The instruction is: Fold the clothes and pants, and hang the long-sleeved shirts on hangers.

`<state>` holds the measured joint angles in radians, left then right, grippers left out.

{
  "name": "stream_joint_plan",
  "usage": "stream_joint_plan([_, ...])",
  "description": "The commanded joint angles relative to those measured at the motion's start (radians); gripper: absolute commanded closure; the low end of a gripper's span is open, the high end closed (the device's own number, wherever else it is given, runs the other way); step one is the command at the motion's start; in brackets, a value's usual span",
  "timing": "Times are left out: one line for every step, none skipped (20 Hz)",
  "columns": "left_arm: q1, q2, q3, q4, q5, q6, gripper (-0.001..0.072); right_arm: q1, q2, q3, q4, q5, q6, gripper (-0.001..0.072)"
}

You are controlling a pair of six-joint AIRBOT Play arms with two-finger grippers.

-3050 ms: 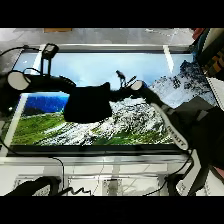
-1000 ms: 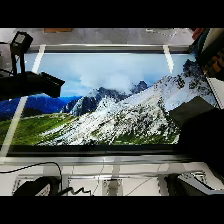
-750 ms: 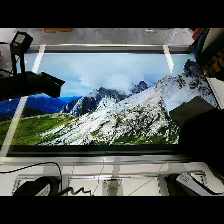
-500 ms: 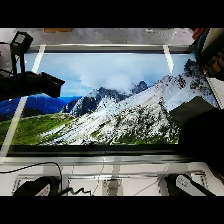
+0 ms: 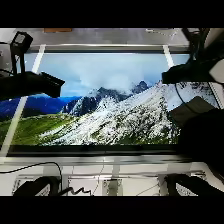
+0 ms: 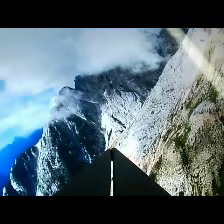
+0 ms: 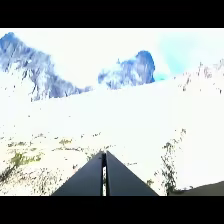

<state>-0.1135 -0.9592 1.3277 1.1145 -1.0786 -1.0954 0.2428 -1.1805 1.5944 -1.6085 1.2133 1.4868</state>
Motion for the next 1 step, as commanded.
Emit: stream_joint_plan([0.001, 0.0, 0.0, 0.0, 0.0, 0.0, 0.0697, 0.075, -0.034, 0.0, -0.081, -0.007, 0.05, 0.0684])
